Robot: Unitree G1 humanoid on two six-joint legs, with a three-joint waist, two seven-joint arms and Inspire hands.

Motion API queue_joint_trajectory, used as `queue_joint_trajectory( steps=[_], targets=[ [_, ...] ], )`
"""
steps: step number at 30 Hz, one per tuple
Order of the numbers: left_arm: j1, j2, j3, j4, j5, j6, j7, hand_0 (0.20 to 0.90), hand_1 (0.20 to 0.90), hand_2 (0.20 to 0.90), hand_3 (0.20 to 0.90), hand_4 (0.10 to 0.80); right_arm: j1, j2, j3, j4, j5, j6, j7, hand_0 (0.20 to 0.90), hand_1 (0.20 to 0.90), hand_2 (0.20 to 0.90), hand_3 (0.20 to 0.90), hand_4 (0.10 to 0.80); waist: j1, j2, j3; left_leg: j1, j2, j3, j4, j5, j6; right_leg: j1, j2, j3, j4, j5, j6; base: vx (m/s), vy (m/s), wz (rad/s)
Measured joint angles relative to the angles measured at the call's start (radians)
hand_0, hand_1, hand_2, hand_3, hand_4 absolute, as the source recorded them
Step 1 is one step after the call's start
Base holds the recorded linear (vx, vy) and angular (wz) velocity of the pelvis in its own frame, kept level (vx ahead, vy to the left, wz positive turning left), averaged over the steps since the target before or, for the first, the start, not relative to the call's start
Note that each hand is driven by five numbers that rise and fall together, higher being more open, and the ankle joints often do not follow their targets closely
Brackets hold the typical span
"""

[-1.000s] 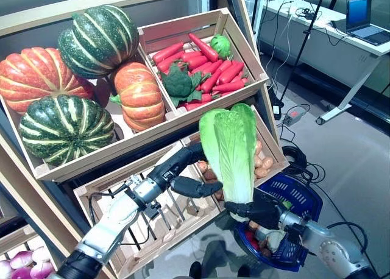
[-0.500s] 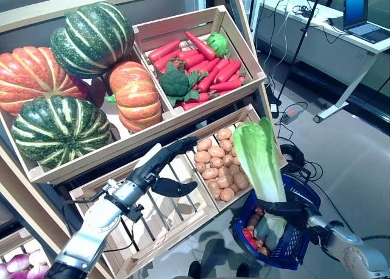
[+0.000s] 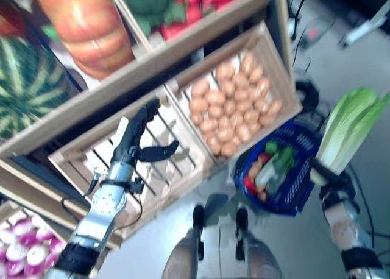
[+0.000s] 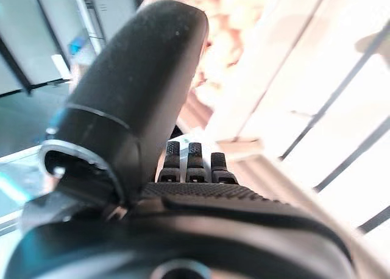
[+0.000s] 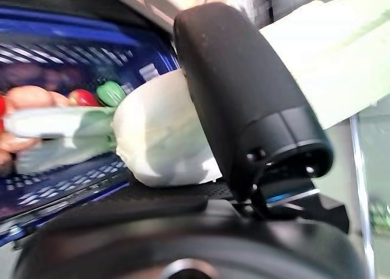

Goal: Put vegetables into the basket

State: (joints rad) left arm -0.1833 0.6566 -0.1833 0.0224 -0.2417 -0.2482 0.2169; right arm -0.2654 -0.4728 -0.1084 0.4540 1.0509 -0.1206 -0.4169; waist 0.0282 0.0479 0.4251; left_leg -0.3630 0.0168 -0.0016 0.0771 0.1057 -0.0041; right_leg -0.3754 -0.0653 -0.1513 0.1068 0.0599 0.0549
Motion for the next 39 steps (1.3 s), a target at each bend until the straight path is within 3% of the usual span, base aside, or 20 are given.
queue_joint_trajectory(
  steps=[4, 8, 14, 18, 24, 25, 26, 27, 39],
  targets=[
    [-0.069, -0.012, -0.043, 0.0, -0.036, -0.026, 0.008, 0.9, 0.9, 0.9, 0.9, 0.8, -0.124, -0.001, 0.0, 0.072, 0.059, -0.051, -0.037, 0.3, 0.3, 0.3, 0.3, 0.4, 0.016, 0.007, 0.074, -0.109, -0.005, -0.018, 0.058, -0.002, -0.011, -0.133, -0.012, -0.004, 0.127, -0.04, -0.012, -0.153, -0.057, 0.12],
    [-0.108, -0.074, -0.082, 0.002, -0.252, -0.033, -0.077, 0.9, 0.9, 0.9, 0.9, 0.8, -0.228, -0.001, 0.005, 0.204, 0.1, -0.054, -0.044, 0.3, 0.3, 0.3, 0.3, 0.4, 0.049, 0.005, 0.094, -0.211, -0.014, -0.025, 0.102, 0.003, -0.018, -0.265, -0.025, -0.002, 0.241, -0.077, -0.026, -0.15, -0.091, 0.1],
    [-0.123, -0.139, -0.134, 0.023, -0.452, -0.034, -0.177, 0.9, 0.9, 0.9, 0.9, 0.8, -0.352, -0.017, 0.036, 0.27, 0.18, -0.05, -0.038, 0.3, 0.3, 0.3, 0.3, 0.4, 0.052, 0.004, 0.098, -0.349, -0.032, -0.046, 0.189, -0.004, -0.027, -0.408, -0.046, -0.005, 0.355, -0.107, -0.037, -0.093, -0.032, 0.12],
    [-0.148, -0.178, -0.144, 0.026, -0.591, -0.034, -0.236, 0.9, 0.9, 0.9, 0.9, 0.8, -0.422, -0.031, 0.052, 0.333, 0.218, -0.017, -0.027, 0.3, 0.3, 0.3, 0.3, 0.4, 0.065, 0.004, 0.098, -0.445, -0.041, -0.059, 0.308, -0.041, -0.03, -0.484, -0.06, -0.014, 0.446, -0.137, -0.042, -0.056, -0.041, 0.12],
    [-0.176, -0.189, -0.146, 0.032, -0.649, -0.028, -0.269, 0.9, 0.9, 0.9, 0.9, 0.8, -0.494, -0.026, 0.089, 0.396, 0.296, 0.057, -0.003, 0.3, 0.3, 0.3, 0.3, 0.4, 0.076, 0.004, 0.098, -0.519, -0.045, -0.079, 0.374, -0.052, -0.037, -0.545, -0.058, -0.013, 0.492, -0.146, -0.052, -0.028, -0.031, 0.07],
    [-0.176, -0.192, -0.148, 0.033, -0.659, -0.028, -0.273, 0.9, 0.9, 0.9, 0.9, 0.8, -0.503, -0.024, 0.089, 0.416, 0.307, 0.064, -0.002, 0.526, 0.526, 0.526, 0.526, 0.551, 0.079, 0.004, 0.098, -0.524, -0.046, -0.081, 0.374, -0.052, -0.037, -0.549, -0.058, -0.013, 0.491, -0.146, -0.052, -0.027, -0.012, 0.05],
    [-0.178, -0.194, -0.15, 0.034, -0.66, -0.028, -0.276, 0.9, 0.9, 0.9, 0.9, 0.8, -0.513, -0.023, 0.09, 0.437, 0.322, 0.066, 0.001, 0.634, 0.634, 0.634, 0.634, 0.623, 0.081, 0.004, 0.098, -0.525, -0.049, -0.084, 0.372, -0.052, -0.037, -0.551, -0.058, -0.012, 0.49, -0.146, -0.052, -0.029, 0.016, 0.06],
    [-0.181, -0.195, -0.164, 0.037, -0.672, -0.028, -0.283, 0.9, 0.9, 0.9, 0.9, 0.8, -0.529, -0.022, 0.088, 0.475, 0.354, 0.075, 0.002, 0.9, 0.9, 0.9, 0.9, 0.8, 0.082, 0.004, 0.098, -0.529, -0.055, -0.091, 0.371, -0.051, -0.037, -0.556, -0.057, -0.005, 0.488, -0.144, -0.049, -0.019, 0.025, 0.04],
    [-0.187, -0.202, -0.163, 0.038, -0.676, -0.042, -0.292, 0.9, 0.9, 0.9, 0.9, 0.8, -0.553, -0.022, 0.076, 0.528, 0.453, 0.113, -0.029, 0.9, 0.9, 0.9, 0.9, 0.8, 0.088, 0.003, 0.099, -0.492, -0.062, -0.094, 0.362, -0.056, -0.024, -0.503, -0.046, 0.009, 0.448, -0.128, -0.03, 0.003, 0.002, -0.01]
  ],
)
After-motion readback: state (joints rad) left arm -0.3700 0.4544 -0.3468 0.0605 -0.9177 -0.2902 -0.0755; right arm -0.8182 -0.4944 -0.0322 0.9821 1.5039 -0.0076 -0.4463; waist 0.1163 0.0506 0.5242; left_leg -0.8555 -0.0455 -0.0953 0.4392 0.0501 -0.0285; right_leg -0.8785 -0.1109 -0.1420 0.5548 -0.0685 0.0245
